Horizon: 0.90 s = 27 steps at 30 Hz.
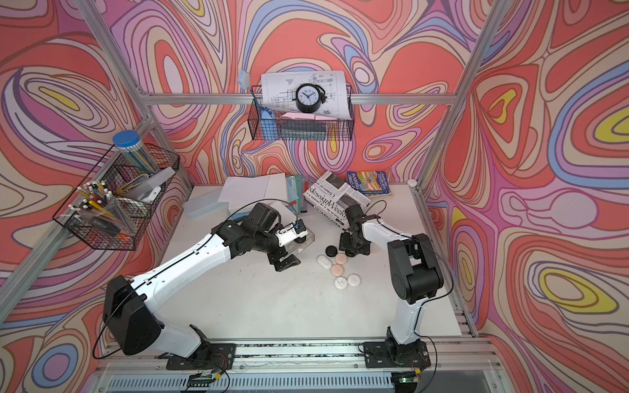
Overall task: Put the bluetooth earphones in the drawer according to color
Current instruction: Pick up the Bluetooth earphone from the center of the board.
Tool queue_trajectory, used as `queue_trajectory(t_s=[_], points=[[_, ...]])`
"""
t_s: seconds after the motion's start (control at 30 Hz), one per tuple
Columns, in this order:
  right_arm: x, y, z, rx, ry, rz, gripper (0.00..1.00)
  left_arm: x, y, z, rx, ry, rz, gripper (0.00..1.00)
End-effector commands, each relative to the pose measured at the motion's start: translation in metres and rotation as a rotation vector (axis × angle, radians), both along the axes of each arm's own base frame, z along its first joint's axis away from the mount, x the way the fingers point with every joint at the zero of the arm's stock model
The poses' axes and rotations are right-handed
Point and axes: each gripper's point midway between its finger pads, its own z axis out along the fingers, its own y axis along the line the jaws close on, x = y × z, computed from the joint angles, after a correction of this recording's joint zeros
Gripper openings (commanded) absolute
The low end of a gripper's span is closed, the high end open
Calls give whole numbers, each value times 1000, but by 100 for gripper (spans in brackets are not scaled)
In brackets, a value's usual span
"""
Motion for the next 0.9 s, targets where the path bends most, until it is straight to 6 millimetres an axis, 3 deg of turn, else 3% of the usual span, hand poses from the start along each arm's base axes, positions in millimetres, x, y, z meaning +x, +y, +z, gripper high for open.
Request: queue_trajectory(t_s=[0.0,0.23,0.5,0.87], points=[[6,-1,-4,-7,6,-13,74,-2,1,-3,33,13,-7,99],[9,-3,-14,-30,36,-12,70,0,4,-7,58,11,3,99],[-2,-7,-24,-46,89,-20,65,0,5,-8,64,8,5,99],[-13,-11,-20,-63,102,-14,62,3,8,-10,85,1,15,99]])
